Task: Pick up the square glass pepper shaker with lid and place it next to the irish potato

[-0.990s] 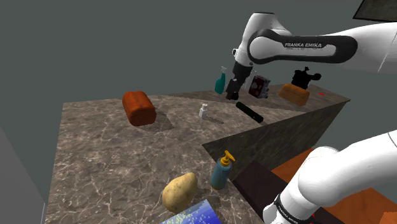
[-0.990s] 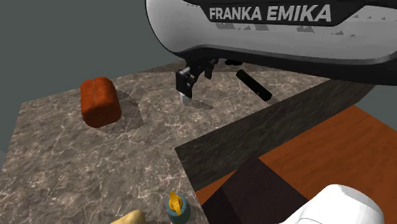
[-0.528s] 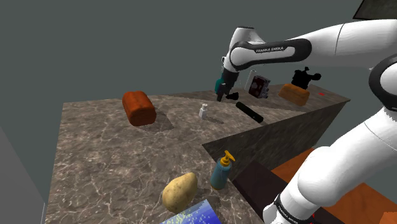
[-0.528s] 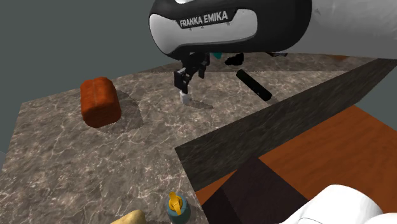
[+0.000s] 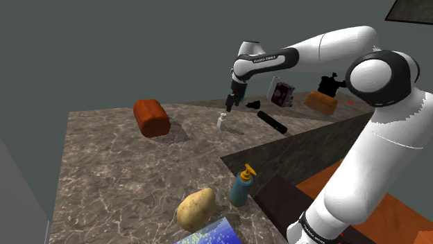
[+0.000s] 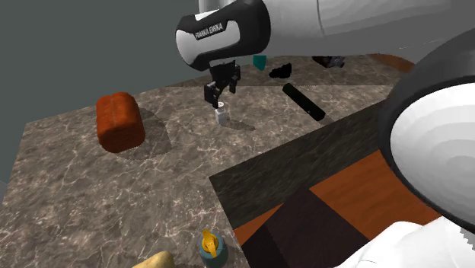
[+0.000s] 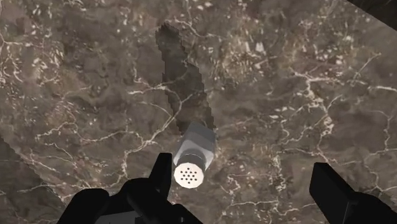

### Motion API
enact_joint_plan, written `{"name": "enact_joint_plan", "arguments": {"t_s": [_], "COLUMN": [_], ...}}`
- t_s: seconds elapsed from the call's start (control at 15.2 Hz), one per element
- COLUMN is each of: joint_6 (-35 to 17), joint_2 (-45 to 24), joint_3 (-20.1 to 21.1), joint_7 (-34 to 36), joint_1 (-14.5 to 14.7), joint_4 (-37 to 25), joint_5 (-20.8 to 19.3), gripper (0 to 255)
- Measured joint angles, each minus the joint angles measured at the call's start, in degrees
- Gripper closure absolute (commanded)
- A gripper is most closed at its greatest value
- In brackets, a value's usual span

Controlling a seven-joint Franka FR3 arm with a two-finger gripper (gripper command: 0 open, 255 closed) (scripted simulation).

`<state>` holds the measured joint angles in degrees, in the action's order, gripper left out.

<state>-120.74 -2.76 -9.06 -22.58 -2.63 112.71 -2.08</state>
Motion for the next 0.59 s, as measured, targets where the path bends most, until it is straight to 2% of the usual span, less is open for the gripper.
{"name": "enact_joint_plan", "arguments": {"t_s": [0.4,0.59], "joint_6": [-1.8,-2.6], "joint_2": [-13.4,-15.9], "joint_3": [-0.5,-0.4], "joint_7": [-4.3,-4.8], "joint_1": [-2.0,-2.4], "joint_4": [-10.6,-12.1], "joint_5": [3.8,4.4], "gripper": [0,0]}}
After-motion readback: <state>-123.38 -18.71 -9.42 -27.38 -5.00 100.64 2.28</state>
